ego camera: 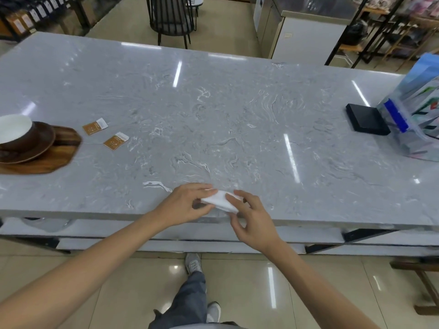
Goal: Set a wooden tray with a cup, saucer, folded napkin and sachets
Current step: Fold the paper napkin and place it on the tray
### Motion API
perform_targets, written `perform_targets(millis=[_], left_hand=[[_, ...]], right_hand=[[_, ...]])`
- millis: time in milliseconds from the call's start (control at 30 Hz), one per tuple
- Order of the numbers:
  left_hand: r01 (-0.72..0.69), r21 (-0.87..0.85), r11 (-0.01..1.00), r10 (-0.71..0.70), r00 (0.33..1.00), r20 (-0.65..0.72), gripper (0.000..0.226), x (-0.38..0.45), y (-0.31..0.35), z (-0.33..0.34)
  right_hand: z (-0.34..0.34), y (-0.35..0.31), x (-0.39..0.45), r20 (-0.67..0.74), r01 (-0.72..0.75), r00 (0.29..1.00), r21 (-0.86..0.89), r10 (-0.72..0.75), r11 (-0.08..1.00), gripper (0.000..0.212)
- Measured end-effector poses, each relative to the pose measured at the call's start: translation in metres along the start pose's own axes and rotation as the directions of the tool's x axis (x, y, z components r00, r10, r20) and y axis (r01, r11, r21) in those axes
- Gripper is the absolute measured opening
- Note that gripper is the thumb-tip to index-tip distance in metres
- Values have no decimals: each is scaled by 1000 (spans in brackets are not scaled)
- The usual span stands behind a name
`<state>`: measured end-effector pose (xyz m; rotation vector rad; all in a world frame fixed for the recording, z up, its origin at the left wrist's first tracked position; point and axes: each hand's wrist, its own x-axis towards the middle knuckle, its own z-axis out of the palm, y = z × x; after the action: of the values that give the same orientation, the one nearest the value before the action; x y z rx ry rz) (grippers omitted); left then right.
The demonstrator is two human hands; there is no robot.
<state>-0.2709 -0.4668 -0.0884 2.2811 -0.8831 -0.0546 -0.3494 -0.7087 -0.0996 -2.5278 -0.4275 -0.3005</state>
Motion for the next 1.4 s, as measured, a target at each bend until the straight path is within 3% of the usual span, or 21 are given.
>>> perform_targets(millis=[200,300,567,733,867,967,1033,1167,1233,1400], left_hand=[[-171,287,943,164,985,48,51,-10,-8,3],[-172,359,917,160,985,62,53,-14,-12,3],[-108,387,916,91,994,63,39,-3,3,-1],[-23,248,968,-65,939,338,40,36,31,-11],[-43,200,979,-56,883,467,18,61,48,-4],[-24,173,985,-69,857,511,24,76,55,2],[-13,143,990,-67,840,538,32,83,56,4],[23,87,996,-68,823,563,54,83,55,7],[25,62,998,-56,819,571,52,79,54,7],[205,-80,975,-144,869,473,22,61,54,3]], right_hand=[[16,-2,-13,-37,9,999,-80,-12,997,48],[27,-3,-25,-39,13,999,-143,-19,990,53],[32,-12,-31,-38,-49,998,-135,44,990,55],[23,-11,-36,-26,-151,988,125,155,981,48],[22,-17,-45,-145,-252,952,137,271,958,52],[27,-27,-57,-176,-338,914,164,365,927,48],[26,-33,-63,-131,-420,859,371,494,828,43],[21,-45,-68,86,-525,692,741,717,419,36],[20,-52,-66,184,-514,662,817,727,262,36],[16,-71,-53,344,-535,653,840,675,89,34]])
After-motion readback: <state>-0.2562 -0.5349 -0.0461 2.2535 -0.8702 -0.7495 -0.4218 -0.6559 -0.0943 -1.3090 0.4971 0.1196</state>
